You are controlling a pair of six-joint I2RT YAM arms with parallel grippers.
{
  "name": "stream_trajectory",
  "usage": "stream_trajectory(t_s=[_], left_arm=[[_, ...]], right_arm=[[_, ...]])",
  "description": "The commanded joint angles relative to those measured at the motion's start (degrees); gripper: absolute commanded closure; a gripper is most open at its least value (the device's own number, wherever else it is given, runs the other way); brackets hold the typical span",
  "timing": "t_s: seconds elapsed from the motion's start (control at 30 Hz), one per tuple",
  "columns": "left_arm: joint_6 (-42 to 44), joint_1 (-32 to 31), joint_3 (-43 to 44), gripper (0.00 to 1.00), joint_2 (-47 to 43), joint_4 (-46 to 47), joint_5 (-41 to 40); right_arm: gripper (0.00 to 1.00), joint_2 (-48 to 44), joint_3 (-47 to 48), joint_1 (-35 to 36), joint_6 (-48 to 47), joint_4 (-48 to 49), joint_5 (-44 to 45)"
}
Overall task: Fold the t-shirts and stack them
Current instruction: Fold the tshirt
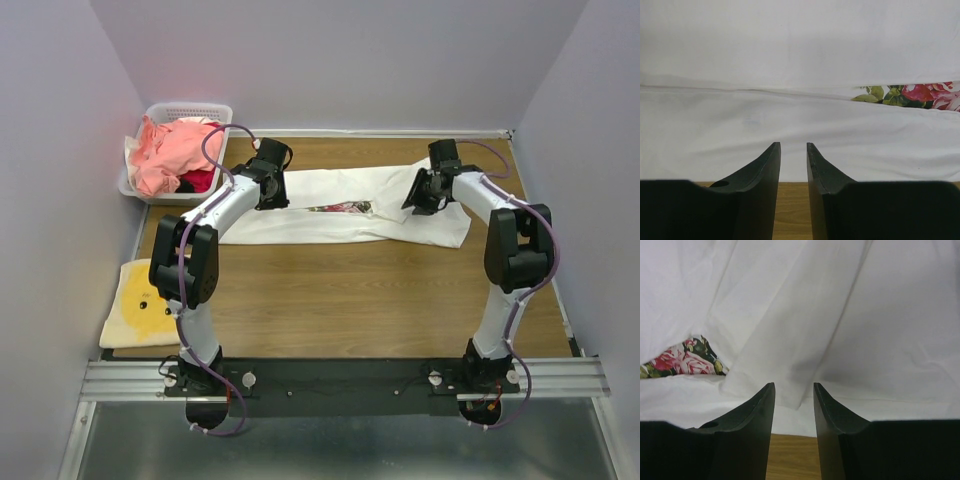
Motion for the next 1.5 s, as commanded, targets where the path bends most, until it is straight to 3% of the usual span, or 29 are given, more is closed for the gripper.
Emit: stream_trajectory(t_s=[0.0, 0.5, 1.03, 1.47], left_arm=[[-0.3, -0.2, 0.2, 0.63, 0.5, 0.4, -1.1], [0.8, -0.1, -0.5, 0.63, 0.3, 0.2, -2.8], [1.1, 0.0, -0.4, 0.63, 1.0, 0.5, -2.6], [1.2, 0.0, 0.3, 0.63, 1.7, 0.3, -2.5]], right_arm=[[0.55, -2.0, -3.6, 1.3, 1.6, 2.7, -3.9], [0.58, 2.1, -3.4, 3.0, 3.6, 3.7, -4.3], [0.58, -2.5, -6.4, 3.5, 3.9, 2.4, -0.3], [0.59, -0.3, -9.9, 3.9, 3.8, 3.3, 1.4]])
